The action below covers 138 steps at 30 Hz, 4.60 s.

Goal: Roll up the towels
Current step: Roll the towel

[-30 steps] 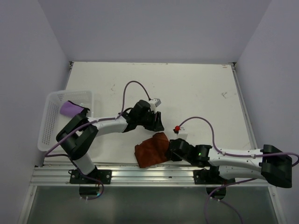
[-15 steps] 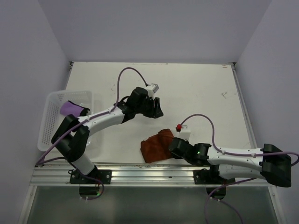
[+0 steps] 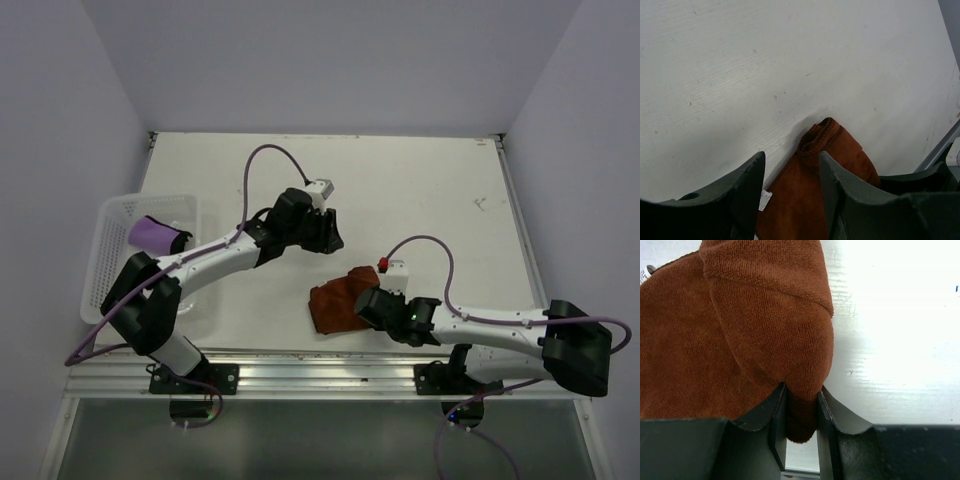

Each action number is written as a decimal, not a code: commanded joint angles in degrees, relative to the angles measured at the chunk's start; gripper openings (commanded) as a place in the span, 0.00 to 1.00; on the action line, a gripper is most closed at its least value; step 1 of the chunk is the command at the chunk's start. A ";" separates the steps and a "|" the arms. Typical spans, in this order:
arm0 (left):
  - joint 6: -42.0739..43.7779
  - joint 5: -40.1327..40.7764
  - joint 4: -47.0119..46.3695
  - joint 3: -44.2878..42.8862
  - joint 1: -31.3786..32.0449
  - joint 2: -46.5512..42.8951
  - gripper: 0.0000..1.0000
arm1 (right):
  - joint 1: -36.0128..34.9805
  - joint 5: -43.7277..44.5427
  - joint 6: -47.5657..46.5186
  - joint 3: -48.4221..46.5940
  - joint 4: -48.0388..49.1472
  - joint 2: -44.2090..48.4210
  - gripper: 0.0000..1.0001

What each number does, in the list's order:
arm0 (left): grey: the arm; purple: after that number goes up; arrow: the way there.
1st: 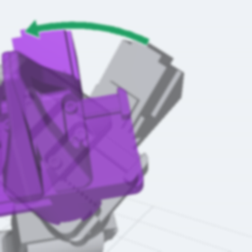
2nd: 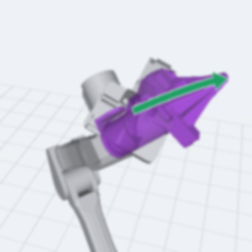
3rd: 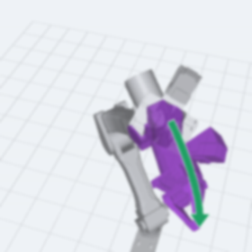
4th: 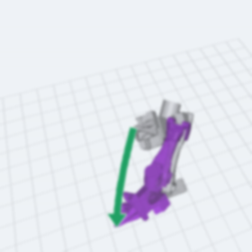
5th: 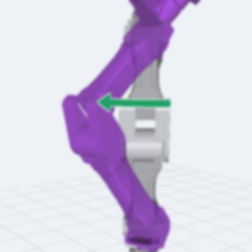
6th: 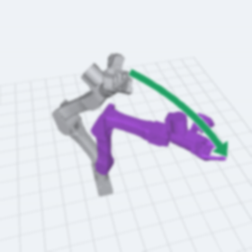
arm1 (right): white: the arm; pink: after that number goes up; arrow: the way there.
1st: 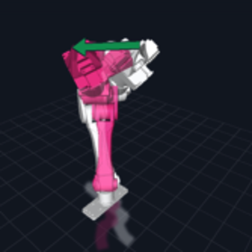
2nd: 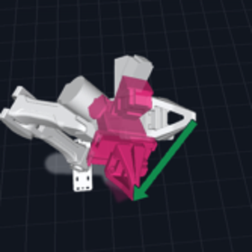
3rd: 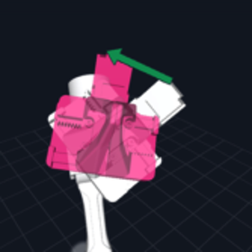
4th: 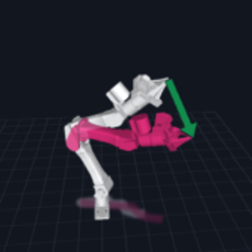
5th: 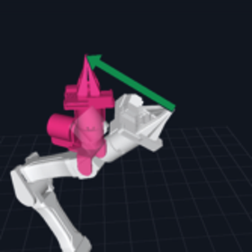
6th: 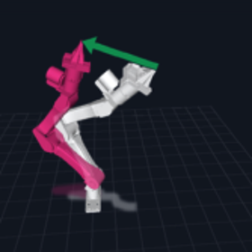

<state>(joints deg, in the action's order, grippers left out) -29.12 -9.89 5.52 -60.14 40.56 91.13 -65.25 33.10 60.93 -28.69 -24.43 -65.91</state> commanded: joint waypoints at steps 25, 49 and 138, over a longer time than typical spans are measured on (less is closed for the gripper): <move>-0.23 -0.30 0.46 1.78 -3.73 -3.68 0.52 | -15.33 15.32 -7.93 -17.27 -17.66 -15.91 0.00; -9.02 -16.39 -12.90 10.12 -2.77 -6.49 0.52 | -27.20 25.08 -5.46 -47.33 -45.98 -54.14 0.00; -6.82 -7.60 -20.46 29.47 3.83 -0.69 0.51 | 3.11 -27.30 -7.05 2.67 17.03 1.67 0.66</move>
<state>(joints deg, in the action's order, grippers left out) -38.37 -21.93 -22.61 -32.86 44.40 90.35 -62.24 7.53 52.53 -27.35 -10.87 -63.42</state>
